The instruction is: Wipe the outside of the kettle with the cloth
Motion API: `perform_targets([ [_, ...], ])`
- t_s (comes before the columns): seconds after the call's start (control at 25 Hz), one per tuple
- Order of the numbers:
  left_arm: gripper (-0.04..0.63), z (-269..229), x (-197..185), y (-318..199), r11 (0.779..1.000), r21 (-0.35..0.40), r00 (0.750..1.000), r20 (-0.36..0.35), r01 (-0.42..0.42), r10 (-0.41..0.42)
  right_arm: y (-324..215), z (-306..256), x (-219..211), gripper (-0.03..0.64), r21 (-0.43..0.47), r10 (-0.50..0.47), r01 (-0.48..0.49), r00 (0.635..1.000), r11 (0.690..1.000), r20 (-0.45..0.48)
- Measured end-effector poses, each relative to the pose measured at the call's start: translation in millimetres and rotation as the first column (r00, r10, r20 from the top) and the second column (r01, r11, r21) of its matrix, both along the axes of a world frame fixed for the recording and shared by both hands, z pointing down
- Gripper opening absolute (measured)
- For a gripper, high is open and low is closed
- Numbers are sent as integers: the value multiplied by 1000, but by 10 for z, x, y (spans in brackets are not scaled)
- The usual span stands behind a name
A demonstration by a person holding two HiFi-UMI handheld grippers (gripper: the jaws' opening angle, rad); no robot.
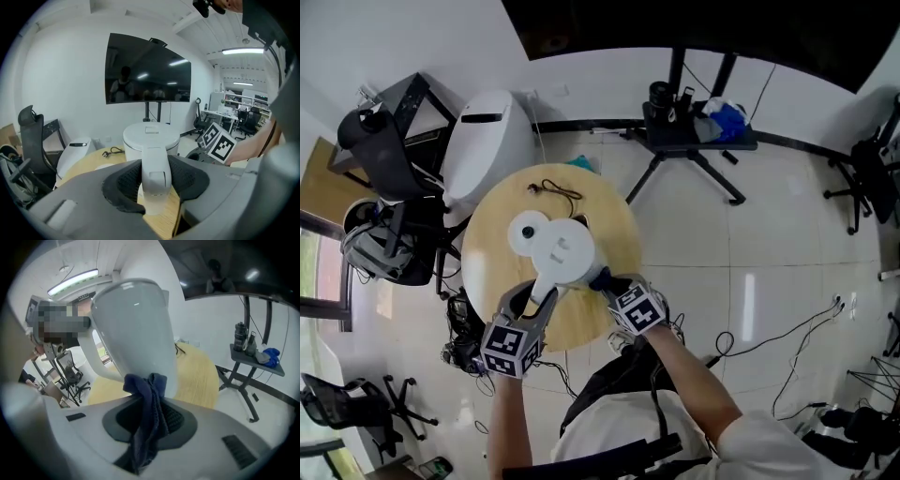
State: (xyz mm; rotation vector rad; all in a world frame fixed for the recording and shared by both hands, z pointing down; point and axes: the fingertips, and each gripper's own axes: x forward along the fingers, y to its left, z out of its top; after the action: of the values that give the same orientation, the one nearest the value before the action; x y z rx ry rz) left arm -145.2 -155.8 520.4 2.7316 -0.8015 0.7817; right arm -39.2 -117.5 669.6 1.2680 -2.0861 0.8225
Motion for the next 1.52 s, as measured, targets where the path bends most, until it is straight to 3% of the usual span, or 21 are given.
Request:
perform_targets([
  [0.2,169,5,-30,-39,997,-11,997,26,-71,72,-31,325,9,81,-78,-38,35,998,996,-48],
  [0.32,169,8,-41,-50,993,-15,993,36,-115,115,-41,374,34,83,-79,-59,53,995,995,-85],
  [0.52,169,6,-49,-97,976,-22,974,63,-216,217,-46,50,92,81,26,-97,103,982,994,-164],
  [0.68,169,16,-45,-130,952,-37,946,104,-303,306,-49,-499,171,81,137,-107,125,985,983,-131],
  [0.84,169,37,-36,-153,926,-52,914,152,-374,377,-46,-1127,232,81,245,-160,198,973,949,-168],
  [1.04,169,65,-45,-159,902,-70,882,193,-425,431,-55,-1661,237,83,319,-231,333,919,887,-319],
  [1.2,169,32,-14,-139,892,-88,866,215,-443,451,-73,-1586,237,83,293,-285,403,883,867,-372],
  [1.52,170,25,-43,-130,889,-128,860,227,-439,457,-154,-613,323,83,75,-373,404,890,912,-260],
])
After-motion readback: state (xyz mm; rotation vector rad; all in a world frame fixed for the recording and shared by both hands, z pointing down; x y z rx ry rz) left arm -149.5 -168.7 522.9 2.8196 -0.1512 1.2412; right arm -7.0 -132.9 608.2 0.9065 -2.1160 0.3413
